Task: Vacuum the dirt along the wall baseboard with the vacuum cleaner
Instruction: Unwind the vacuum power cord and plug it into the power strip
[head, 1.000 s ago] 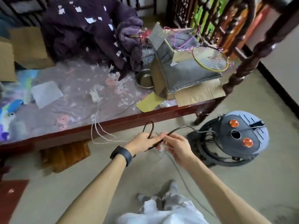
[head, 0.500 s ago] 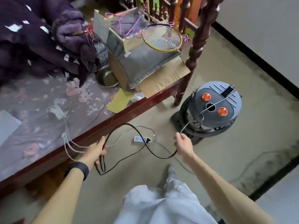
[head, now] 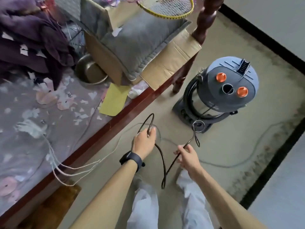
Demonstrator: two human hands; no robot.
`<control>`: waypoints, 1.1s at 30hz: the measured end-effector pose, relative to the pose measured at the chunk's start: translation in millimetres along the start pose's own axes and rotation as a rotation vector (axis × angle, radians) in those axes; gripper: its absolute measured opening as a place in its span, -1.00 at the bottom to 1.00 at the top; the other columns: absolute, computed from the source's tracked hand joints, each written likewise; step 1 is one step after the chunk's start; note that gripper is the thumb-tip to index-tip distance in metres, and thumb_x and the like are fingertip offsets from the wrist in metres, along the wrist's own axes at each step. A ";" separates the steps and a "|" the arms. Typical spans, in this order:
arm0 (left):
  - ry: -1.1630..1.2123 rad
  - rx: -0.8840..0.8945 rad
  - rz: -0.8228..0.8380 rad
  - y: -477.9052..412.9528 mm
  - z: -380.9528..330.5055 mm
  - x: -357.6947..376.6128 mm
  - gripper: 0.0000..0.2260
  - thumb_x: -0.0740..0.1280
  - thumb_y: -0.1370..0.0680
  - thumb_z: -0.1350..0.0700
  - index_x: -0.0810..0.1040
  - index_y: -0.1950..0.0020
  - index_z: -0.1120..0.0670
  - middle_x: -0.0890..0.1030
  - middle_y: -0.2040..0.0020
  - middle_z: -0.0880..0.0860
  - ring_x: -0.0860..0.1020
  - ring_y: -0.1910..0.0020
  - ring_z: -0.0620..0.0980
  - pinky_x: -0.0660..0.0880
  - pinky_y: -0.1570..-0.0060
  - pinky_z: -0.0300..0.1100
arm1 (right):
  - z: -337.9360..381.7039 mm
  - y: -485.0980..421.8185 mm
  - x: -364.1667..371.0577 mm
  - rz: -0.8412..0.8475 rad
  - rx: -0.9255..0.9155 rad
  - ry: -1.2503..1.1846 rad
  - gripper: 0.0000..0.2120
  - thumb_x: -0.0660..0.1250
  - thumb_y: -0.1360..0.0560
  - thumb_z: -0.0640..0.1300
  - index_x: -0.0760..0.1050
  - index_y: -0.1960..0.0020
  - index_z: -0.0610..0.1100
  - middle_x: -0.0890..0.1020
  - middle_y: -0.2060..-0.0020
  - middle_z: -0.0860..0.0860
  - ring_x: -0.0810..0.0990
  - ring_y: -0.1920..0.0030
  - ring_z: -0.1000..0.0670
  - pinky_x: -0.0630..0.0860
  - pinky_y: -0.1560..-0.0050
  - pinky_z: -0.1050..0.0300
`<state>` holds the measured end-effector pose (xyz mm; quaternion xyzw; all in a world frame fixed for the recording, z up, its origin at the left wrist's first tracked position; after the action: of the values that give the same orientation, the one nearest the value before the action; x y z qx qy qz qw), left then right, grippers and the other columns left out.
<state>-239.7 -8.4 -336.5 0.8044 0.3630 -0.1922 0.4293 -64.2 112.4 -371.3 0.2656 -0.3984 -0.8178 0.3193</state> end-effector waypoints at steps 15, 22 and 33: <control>-0.063 -0.130 -0.067 -207.4 195.1 127.9 -0.61 -0.01 -0.71 -0.04 0.54 -0.22 0.12 0.56 -0.15 0.22 0.40 -0.25 0.17 0.30 -0.12 -0.09 | -12.6 -311.5 136.3 0.016 -0.184 0.128 -0.82 0.26 -0.66 -0.11 0.50 -0.23 -0.12 0.66 -0.05 -0.15 0.68 -0.02 -0.16 0.57 -0.07 -0.10; 0.189 -0.139 -0.222 -308.6 262.2 183.9 -0.68 0.04 -0.68 -0.13 0.51 0.03 -0.02 0.66 -0.02 0.01 0.63 0.09 0.21 0.53 0.00 -0.02 | -9.6 -448.6 149.2 0.098 -0.424 0.525 -0.33 0.31 -0.67 0.04 0.07 -0.67 0.11 0.52 -0.42 -0.13 0.58 -0.09 -0.05 0.48 0.12 0.25; 0.441 -0.055 -0.117 -403.0 270.3 275.5 -0.97 0.28 -0.59 0.09 0.47 0.03 -0.04 0.65 0.24 -0.03 0.39 0.49 -0.05 0.29 0.58 -0.30 | -125.7 -570.9 114.4 0.000 -0.296 0.495 -0.55 0.34 -0.63 0.08 0.43 -0.43 -0.10 0.67 -0.11 -0.03 0.74 0.10 -0.05 0.56 0.17 0.12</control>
<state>-358.3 30.9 -880.4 0.7924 0.4993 -0.0262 0.3494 -229.9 241.1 -928.8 0.4079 -0.1847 -0.7772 0.4421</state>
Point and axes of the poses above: each hand's wrist, its own y-axis away from the middle knuckle, its own x-axis out of the palm, z = x × y, the point moved 5 cm from there along -y, towards the middle knuckle
